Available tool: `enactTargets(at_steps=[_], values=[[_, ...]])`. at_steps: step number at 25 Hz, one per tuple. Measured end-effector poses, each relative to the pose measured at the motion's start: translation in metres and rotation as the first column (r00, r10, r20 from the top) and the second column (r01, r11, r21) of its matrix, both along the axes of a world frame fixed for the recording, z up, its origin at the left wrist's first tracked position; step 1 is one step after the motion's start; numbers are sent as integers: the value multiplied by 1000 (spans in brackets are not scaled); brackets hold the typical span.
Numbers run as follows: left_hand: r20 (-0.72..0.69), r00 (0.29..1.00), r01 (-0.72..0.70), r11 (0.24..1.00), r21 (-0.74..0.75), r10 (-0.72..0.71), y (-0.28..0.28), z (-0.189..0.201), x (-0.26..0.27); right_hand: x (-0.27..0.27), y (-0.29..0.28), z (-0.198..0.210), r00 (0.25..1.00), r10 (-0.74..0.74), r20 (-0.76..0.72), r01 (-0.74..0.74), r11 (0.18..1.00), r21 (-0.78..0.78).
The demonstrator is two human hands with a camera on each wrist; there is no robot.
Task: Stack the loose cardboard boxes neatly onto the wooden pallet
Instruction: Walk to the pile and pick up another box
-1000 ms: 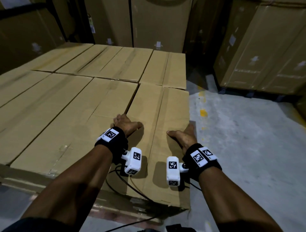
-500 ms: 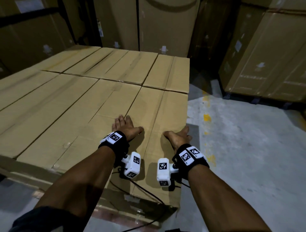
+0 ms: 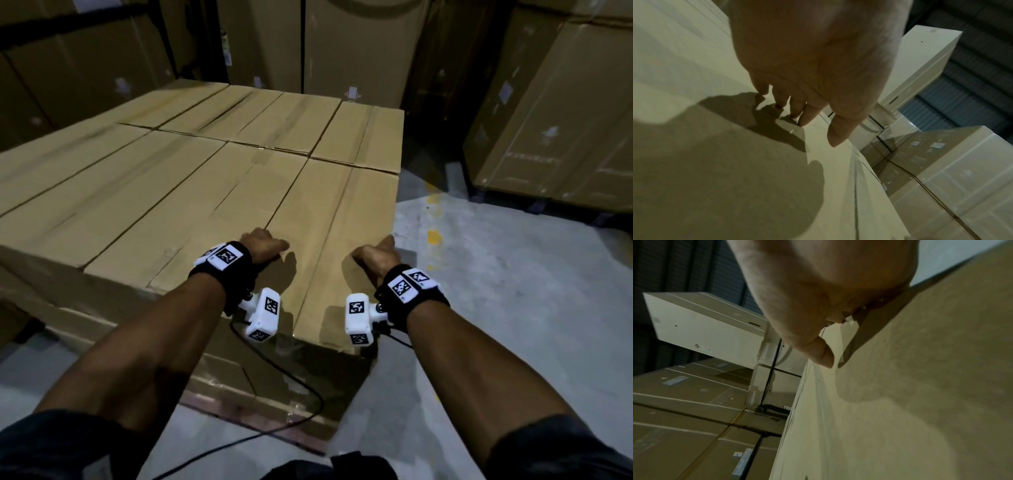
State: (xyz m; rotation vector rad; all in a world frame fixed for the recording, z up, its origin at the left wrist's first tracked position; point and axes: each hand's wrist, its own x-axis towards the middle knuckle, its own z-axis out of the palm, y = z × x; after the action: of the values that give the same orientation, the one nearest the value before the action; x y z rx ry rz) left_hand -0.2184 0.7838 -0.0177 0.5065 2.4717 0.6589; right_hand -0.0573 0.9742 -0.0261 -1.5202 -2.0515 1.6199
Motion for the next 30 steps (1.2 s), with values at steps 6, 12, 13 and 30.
enactTargets(at_steps=[6,12,13,30], values=[[31,993,108,989,102,-112,-58,29,20,25,-49,8,987,151,59,-158,976,147],[4,865,499,859,-115,-502,-118,21,42,73,-130,18,884,280,373,-409,849,333],[-92,788,571,778,-262,-609,-124,13,39,80,-139,20,867,294,403,-443,824,354],[-516,574,570,763,-305,-636,-156,-35,44,100,-165,-11,871,126,474,-430,659,617]])
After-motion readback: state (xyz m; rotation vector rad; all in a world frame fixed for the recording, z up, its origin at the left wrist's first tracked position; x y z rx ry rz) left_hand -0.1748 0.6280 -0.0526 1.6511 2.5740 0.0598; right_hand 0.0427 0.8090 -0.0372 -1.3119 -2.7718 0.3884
